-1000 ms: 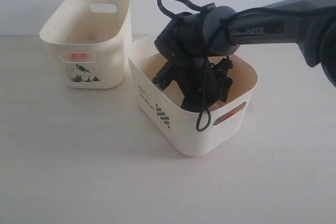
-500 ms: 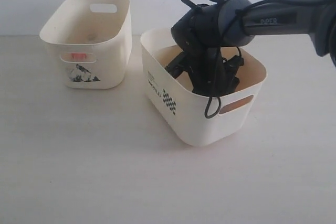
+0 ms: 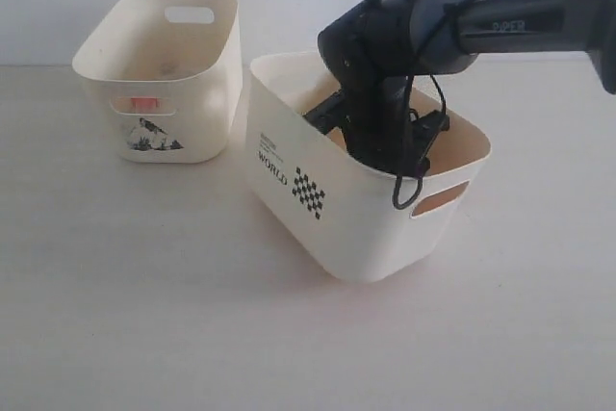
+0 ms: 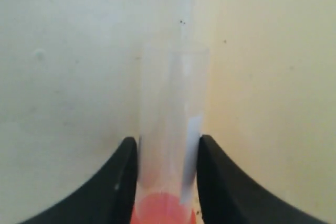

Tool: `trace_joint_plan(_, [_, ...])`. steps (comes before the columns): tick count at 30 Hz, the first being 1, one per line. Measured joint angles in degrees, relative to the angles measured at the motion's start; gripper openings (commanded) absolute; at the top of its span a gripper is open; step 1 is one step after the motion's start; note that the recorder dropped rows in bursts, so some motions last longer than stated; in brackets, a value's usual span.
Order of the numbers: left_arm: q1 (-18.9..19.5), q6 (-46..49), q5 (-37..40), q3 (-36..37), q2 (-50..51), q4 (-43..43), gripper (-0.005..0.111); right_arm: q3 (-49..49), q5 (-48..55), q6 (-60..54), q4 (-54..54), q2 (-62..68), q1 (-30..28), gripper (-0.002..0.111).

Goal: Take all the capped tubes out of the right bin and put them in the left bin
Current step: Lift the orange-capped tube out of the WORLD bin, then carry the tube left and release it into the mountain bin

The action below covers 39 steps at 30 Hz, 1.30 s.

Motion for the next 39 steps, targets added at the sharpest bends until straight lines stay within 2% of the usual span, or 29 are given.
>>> trace_joint_plan(9, [0.00,0.00,0.00,0.00,0.00,0.00,0.004,-0.06,0.41,2.35,-7.71,-11.66,0.91,0.000])
trace_joint_plan(14, [0.00,0.00,0.00,0.00,0.00,0.00,0.004,-5.07,-1.26,1.92,-7.58,-14.69,2.58,0.000])
trace_joint_plan(16, [0.00,0.00,0.00,0.00,0.00,0.00,0.004,-8.09,-5.89,-0.02,-5.34,-15.22,3.97,0.000])
trace_joint_plan(19, [0.00,0.00,0.00,0.00,0.00,0.00,0.004,-12.01,-14.47,-5.52,4.60,-15.33,5.74,0.000])
trace_joint_plan(21, [0.00,0.00,0.00,0.00,0.00,0.00,0.004,-12.85,-20.24,-10.35,12.61,-14.90,6.73,0.000])
trace_joint_plan(25, [0.00,0.00,0.00,0.00,0.00,0.00,0.004,-12.99,-35.89,-14.45,21.42,-11.41,7.98,0.000])
trace_joint_plan(29, [0.00,0.00,0.00,0.00,0.00,0.00,0.004,-12.99,-49.15,-11.58,24.89,-6.85,8.07,0.000])
trace_joint_plan(39, [0.00,0.00,0.00,0.00,0.00,0.00,0.004,-12.99,-65.70,-11.02,25.82,0.20,10.08,0.000])
